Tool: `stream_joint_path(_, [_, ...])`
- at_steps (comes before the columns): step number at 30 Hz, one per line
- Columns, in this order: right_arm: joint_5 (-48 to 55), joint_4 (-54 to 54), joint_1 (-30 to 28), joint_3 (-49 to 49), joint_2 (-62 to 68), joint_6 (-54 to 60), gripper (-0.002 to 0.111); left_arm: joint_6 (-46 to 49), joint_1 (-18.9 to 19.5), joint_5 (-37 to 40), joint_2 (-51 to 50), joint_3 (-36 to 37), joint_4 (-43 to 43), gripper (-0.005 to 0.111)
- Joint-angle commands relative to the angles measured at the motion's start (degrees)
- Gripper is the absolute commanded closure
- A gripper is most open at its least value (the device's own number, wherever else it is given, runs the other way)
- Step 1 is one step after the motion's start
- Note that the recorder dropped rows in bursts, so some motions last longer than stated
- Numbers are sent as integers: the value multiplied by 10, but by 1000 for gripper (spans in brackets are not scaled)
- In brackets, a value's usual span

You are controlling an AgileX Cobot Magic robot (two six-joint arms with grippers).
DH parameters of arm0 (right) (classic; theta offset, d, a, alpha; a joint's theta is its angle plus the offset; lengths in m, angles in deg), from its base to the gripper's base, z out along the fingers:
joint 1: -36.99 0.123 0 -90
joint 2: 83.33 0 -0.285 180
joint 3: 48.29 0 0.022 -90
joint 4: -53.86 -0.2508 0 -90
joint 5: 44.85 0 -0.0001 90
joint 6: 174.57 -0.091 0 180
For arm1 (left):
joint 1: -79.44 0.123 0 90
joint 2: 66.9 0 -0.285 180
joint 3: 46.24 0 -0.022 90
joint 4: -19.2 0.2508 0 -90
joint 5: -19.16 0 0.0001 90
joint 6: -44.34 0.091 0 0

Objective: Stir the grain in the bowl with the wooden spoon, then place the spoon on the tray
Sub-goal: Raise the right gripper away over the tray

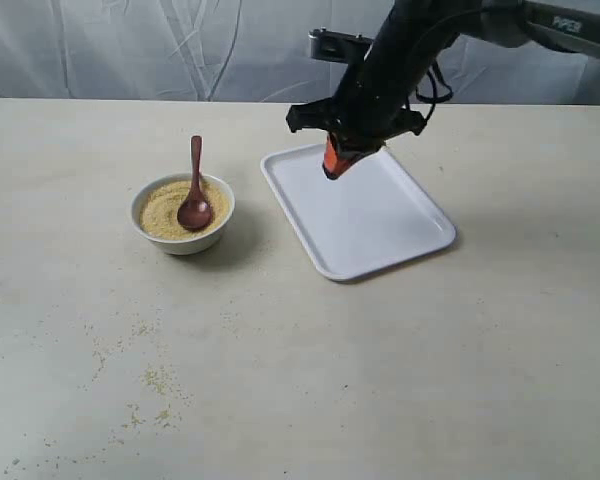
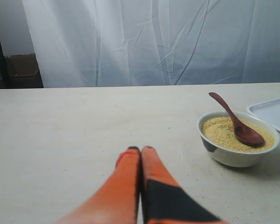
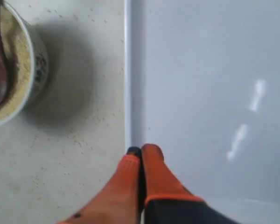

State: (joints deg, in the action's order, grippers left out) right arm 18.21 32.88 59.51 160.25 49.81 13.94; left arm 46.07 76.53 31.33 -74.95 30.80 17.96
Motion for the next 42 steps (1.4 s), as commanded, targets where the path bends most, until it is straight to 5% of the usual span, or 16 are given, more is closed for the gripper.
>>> stream_joint_path(1, [-52,31,-17,-115,-83,-14,109,-1,0,-2,3,2,1,107])
stream_joint_path(8, [-84,36,-63,-250,-186,-17,109,-1,0,-2,3,2,1,107])
stream_joint_path(20, [0,39,-66,-273,-208,-20,109,-1,0,-2,3,2,1,107])
stream_joint_path(32, [-225,39,-66,-273,-208,-20,109,-1,0,-6,3,2,104,107])
stream_joint_path(42, [-398,-11,-66,-273,-208,-20,109,-1,0,-6,3,2,105,107])
